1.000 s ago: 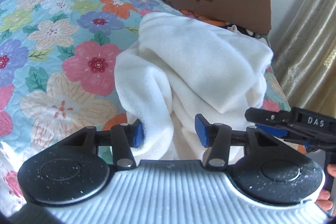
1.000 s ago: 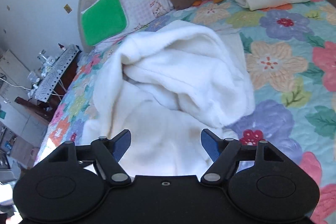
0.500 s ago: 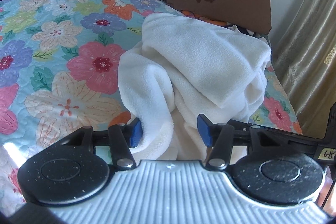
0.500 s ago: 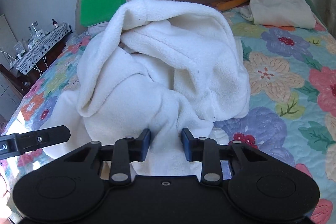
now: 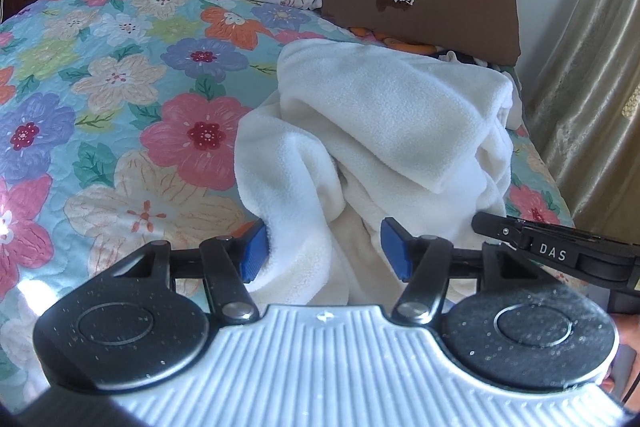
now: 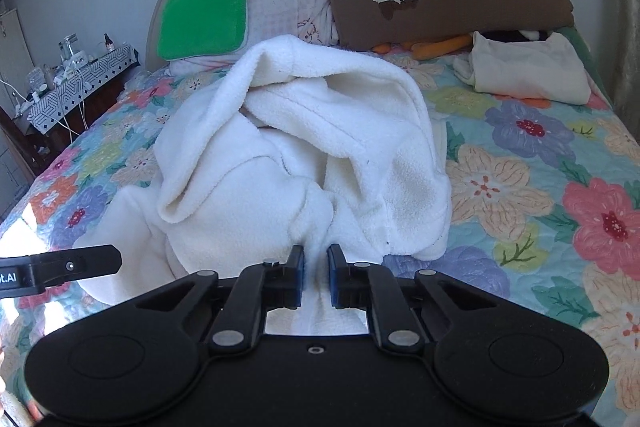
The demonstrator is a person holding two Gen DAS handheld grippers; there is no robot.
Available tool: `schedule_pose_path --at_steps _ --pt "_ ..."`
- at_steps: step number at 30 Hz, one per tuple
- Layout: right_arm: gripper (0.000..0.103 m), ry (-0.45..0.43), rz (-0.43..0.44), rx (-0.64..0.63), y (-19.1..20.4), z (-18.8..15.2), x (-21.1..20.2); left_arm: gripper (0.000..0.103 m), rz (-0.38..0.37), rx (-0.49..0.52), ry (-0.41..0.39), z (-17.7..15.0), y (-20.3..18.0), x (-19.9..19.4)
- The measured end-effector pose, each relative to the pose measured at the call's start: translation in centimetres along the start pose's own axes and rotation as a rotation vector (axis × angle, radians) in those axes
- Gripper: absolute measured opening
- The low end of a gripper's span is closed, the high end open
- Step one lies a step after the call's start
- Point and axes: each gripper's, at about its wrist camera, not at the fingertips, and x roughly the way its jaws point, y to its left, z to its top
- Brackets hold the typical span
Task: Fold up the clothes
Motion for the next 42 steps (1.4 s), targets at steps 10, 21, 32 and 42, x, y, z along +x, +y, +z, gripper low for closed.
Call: schedule_pose_path --at_steps 10,21,32,42 --pt "0.082 -0.012 -0.175 -0.189 2.5 -2.3 1.0 0.06 0.071 0.02 0.039 -0.2 0.3 0.9" --pt "0.017 0.001 0.076 0.052 1.6 3.2 1.9 0.06 -0.017 0.073 -0.1 -0.6 0.3 -1.9" --pt "0.016 0.115 0.498 0.054 8.2 9.4 -0.4 0.068 -0.195 0.13 -0.152 -0.6 -1.9 -2.9" --pt "0.022 0.216 0.617 0.08 8.7 8.1 0.1 0.035 -0.109 -0.011 -0.171 -0.3 0.2 -1.8"
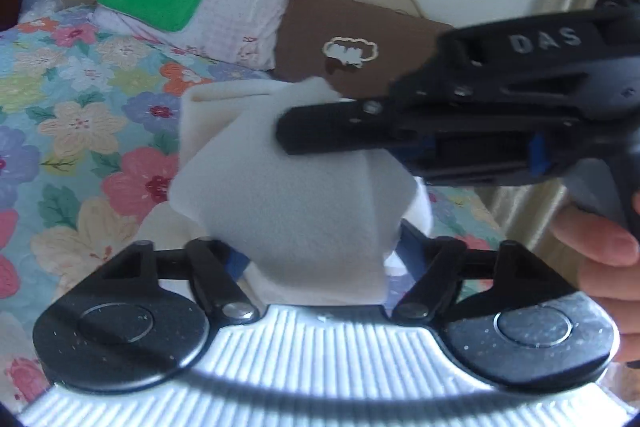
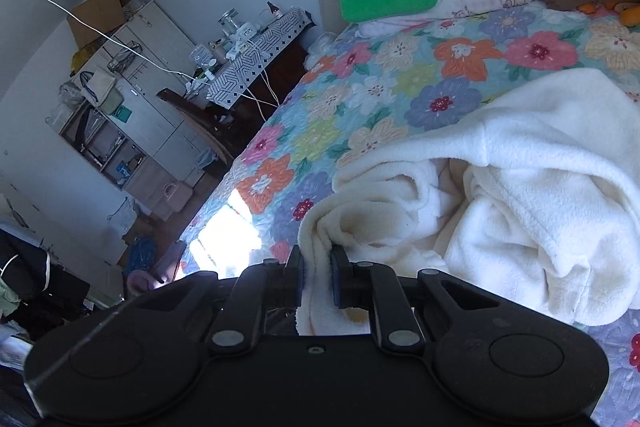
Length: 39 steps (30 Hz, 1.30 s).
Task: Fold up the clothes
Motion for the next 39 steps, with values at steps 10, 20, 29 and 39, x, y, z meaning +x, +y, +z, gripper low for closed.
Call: schedule_pose_path --at_steps 10,20,29,39 --pt "0.059 -0.156 -0.368 0.027 -6.4 -2.1 -3.3 0.019 0.368 -0.055 0.07 1.3 4.7 0.4" --pt "0.078 -0.165 -0.6 0.024 -12.4 -3.4 -0.9 0.019 0.452 -0.165 0.058 1.3 8.4 -0.2" --pt "0.015 -0.264 -0.533 -0.126 -8.8 5.0 0.0 0.021 0.545 -0.205 0.051 1.5 11.0 -0.8" --pt "0.012 -0.209 -0.285 -0.335 1.2 12.2 3.2 0.047 0.29 -0.023 -0.06 2.0 5.5 -1.2"
